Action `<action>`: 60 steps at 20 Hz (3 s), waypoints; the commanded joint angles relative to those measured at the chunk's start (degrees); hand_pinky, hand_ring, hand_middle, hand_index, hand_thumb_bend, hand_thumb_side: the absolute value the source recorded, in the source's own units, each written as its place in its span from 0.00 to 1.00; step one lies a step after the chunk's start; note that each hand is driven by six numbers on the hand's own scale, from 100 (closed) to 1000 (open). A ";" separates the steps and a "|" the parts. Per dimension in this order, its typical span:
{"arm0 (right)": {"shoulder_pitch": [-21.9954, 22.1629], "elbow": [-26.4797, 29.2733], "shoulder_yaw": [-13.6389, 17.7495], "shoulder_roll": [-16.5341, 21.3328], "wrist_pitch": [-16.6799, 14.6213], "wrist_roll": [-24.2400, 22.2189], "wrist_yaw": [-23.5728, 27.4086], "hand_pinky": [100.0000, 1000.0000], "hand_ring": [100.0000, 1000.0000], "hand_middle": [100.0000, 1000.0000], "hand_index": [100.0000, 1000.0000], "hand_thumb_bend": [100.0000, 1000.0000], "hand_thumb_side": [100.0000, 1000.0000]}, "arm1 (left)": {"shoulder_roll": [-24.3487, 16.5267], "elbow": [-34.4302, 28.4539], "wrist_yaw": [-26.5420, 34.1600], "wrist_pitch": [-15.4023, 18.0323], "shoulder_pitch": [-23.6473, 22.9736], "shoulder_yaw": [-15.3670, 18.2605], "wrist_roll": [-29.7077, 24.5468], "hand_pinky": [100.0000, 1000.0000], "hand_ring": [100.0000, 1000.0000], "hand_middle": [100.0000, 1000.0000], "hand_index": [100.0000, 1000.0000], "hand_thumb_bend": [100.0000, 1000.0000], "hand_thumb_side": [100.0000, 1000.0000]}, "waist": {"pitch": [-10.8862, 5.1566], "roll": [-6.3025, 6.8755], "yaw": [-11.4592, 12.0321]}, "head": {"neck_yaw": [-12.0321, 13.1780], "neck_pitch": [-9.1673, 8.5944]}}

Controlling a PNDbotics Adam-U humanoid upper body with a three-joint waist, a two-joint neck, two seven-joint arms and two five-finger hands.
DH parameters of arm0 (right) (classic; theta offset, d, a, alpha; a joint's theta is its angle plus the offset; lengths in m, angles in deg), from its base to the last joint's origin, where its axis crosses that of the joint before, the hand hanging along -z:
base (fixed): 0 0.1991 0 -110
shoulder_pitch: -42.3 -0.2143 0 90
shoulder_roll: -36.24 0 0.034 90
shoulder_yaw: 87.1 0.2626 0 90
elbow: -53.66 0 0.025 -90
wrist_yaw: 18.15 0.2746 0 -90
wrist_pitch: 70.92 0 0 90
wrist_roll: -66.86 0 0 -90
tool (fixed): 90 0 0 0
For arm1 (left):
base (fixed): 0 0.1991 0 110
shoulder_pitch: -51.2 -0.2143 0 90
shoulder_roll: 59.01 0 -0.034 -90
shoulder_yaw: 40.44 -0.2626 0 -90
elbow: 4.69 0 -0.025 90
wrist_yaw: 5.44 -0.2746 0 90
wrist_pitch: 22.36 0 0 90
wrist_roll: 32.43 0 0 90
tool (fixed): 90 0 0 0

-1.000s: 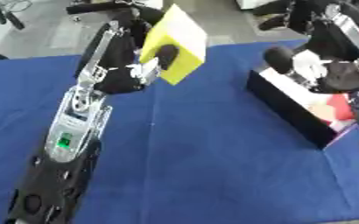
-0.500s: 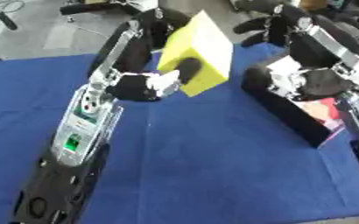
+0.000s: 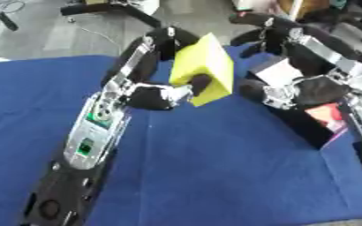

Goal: Pick up the objects with one hand, pass them to the other hand, and then place them into the box on the other side of the table.

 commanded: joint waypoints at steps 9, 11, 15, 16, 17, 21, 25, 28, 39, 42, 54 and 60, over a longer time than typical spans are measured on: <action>-0.80 -2.19 -1.30 2.49 3.15 -6.35 3.44 0.72 0.83 0.95 0.94 0.44 0.43 | 1.34 2.66 -6.34 1.72 0.92 0.92 3.63 0.50 0.40 0.44 0.55 0.01 0.06 | -1.67 -1.66 0.35 | -0.37 -0.70; -0.75 -2.71 -1.59 2.72 3.29 -6.73 3.49 0.72 0.82 0.94 0.94 0.44 0.43 | 1.30 2.97 -6.68 1.86 1.00 0.84 3.66 0.50 0.40 0.44 0.55 0.01 0.07 | -1.78 -1.89 0.46 | -0.66 -0.72; -1.72 -5.75 -2.64 3.08 4.34 -9.16 4.63 0.72 0.82 0.94 0.94 0.43 0.43 | 1.73 4.84 -8.87 3.15 1.84 0.16 3.45 0.50 0.40 0.44 0.56 0.00 0.08 | -2.24 -2.58 0.83 | -1.53 -0.78; -1.89 -6.21 -2.58 3.11 4.40 -9.44 4.80 0.72 0.82 0.94 0.94 0.43 0.43 | 1.79 5.20 -9.31 3.61 2.11 -0.11 3.37 0.50 0.40 0.44 0.56 0.00 0.08 | -2.31 -2.67 0.89 | -1.65 -0.80; -2.02 -6.57 -2.46 3.10 4.41 -9.54 4.88 0.72 0.82 0.94 0.94 0.44 0.43 | 1.84 5.53 -9.71 4.06 2.33 -0.33 3.33 0.50 0.40 0.44 0.56 0.00 0.08 | -2.34 -2.72 0.94 | -1.71 -0.82; -2.42 -6.69 -1.29 2.67 3.88 -7.56 3.62 0.72 0.81 0.93 0.94 0.44 0.44 | 1.75 5.97 -10.63 5.75 2.74 -1.01 3.27 0.51 0.40 0.44 0.56 0.00 0.09 | -2.31 -2.68 0.96 | -1.67 -0.74; -2.73 -5.27 -0.15 2.33 2.81 -3.94 0.19 0.73 0.81 0.93 0.95 0.43 0.44 | 1.99 6.11 -11.72 6.60 2.59 -1.36 3.42 0.51 0.40 0.44 0.56 0.00 0.09 | -2.23 -2.61 0.99 | -1.83 -0.45; -2.76 -4.29 -0.46 2.18 2.21 -1.29 -2.24 0.73 0.81 0.93 0.95 0.43 0.45 | 2.41 6.13 -12.59 7.11 2.77 -1.66 3.48 0.51 0.40 0.44 0.56 0.00 0.09 | -2.21 -2.61 1.05 | -2.08 -0.25; -2.21 -5.92 -1.94 1.83 2.17 -3.65 -1.88 0.72 0.81 0.92 0.95 0.43 0.44 | 2.60 5.44 -13.26 7.73 3.04 -2.53 4.18 0.51 0.40 0.44 0.56 0.00 0.10 | -2.17 -2.66 1.07 | -2.55 0.12; -1.99 -7.03 -2.05 1.85 2.43 -5.64 -0.39 0.72 0.80 0.92 0.94 0.43 0.43 | 2.34 5.09 -13.19 7.26 3.11 -2.48 4.54 0.51 0.40 0.45 0.56 0.00 0.09 | -2.16 -2.68 0.99 | -2.53 0.11; -2.18 -9.20 -1.69 1.39 2.69 -8.70 0.66 0.71 0.80 0.90 0.94 0.40 0.35 | 1.34 1.30 -8.66 5.70 3.54 -2.20 6.06 0.51 0.41 0.45 0.56 0.00 0.09 | -2.08 -2.64 0.50 | -2.46 0.17; -2.39 -9.45 -1.47 1.35 2.09 -7.72 0.48 0.68 0.76 0.79 0.88 0.38 0.29 | 1.12 0.45 -7.20 4.85 3.54 -2.37 5.46 0.51 0.41 0.45 0.57 0.00 0.09 | -2.07 -2.60 0.45 | -2.52 0.17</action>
